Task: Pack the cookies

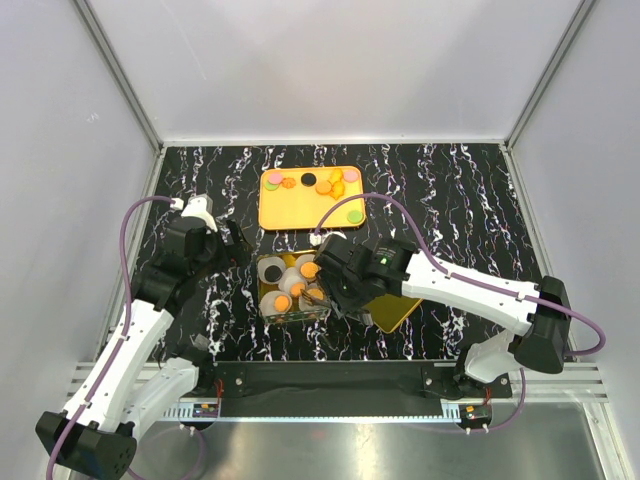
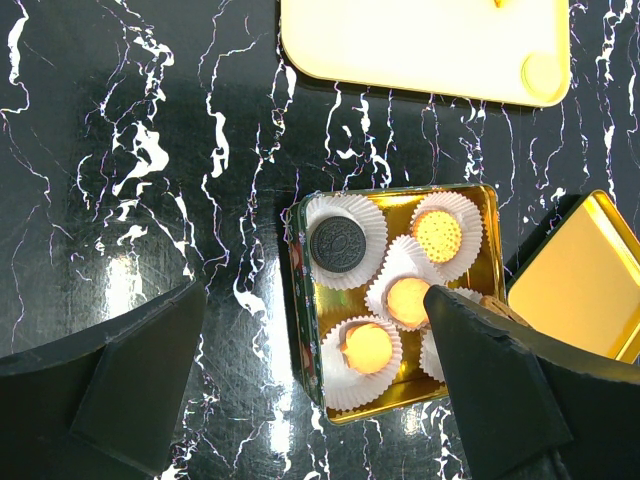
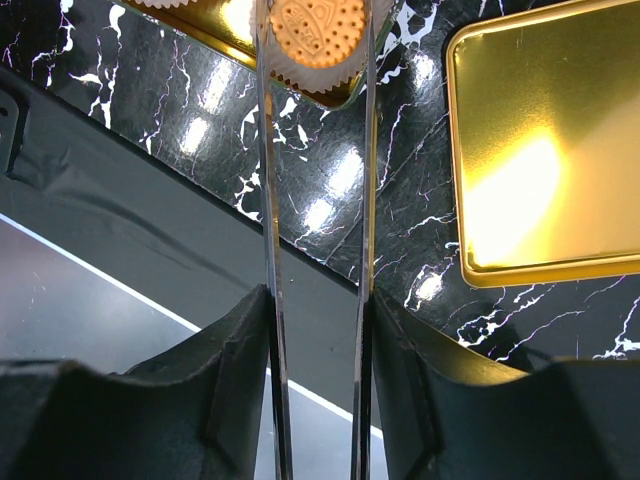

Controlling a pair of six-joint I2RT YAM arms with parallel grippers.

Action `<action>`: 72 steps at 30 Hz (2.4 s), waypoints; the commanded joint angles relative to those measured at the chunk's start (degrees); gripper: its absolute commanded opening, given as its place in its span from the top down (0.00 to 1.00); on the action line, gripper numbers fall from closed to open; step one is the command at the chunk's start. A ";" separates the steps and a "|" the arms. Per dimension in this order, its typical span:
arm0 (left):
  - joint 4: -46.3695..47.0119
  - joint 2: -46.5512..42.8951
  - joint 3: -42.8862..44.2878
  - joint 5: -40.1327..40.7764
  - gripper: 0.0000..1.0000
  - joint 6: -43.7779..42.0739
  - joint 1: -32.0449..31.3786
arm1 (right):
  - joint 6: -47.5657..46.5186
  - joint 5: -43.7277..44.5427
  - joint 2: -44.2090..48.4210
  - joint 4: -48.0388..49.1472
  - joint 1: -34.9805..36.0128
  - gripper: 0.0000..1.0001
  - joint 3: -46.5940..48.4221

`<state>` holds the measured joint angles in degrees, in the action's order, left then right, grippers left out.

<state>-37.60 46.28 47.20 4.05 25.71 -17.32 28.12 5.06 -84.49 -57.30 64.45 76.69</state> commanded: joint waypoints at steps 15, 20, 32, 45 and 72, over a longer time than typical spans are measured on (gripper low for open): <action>2.54 0.12 0.00 -0.98 0.01 -0.23 0.27 | -0.52 2.32 1.69 -0.62 0.68 0.46 3.29; 2.80 0.13 0.00 -1.15 0.01 -0.23 0.27 | -2.45 5.30 1.70 -3.78 0.42 0.46 9.26; 3.24 0.47 0.00 -2.73 0.01 -0.40 0.27 | -11.59 0.40 0.20 2.43 -30.49 0.46 12.79; 3.94 -0.49 -0.27 -5.64 0.01 -0.49 0.18 | -10.98 0.13 -22.87 18.54 -60.57 0.47 15.23; 4.12 -1.90 -0.44 -5.99 0.01 -0.49 0.36 | -16.69 -3.67 -41.82 12.83 -60.84 0.00 31.94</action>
<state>-36.32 45.34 47.20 -0.75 25.71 -17.26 12.58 0.40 -130.37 -43.59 3.38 105.80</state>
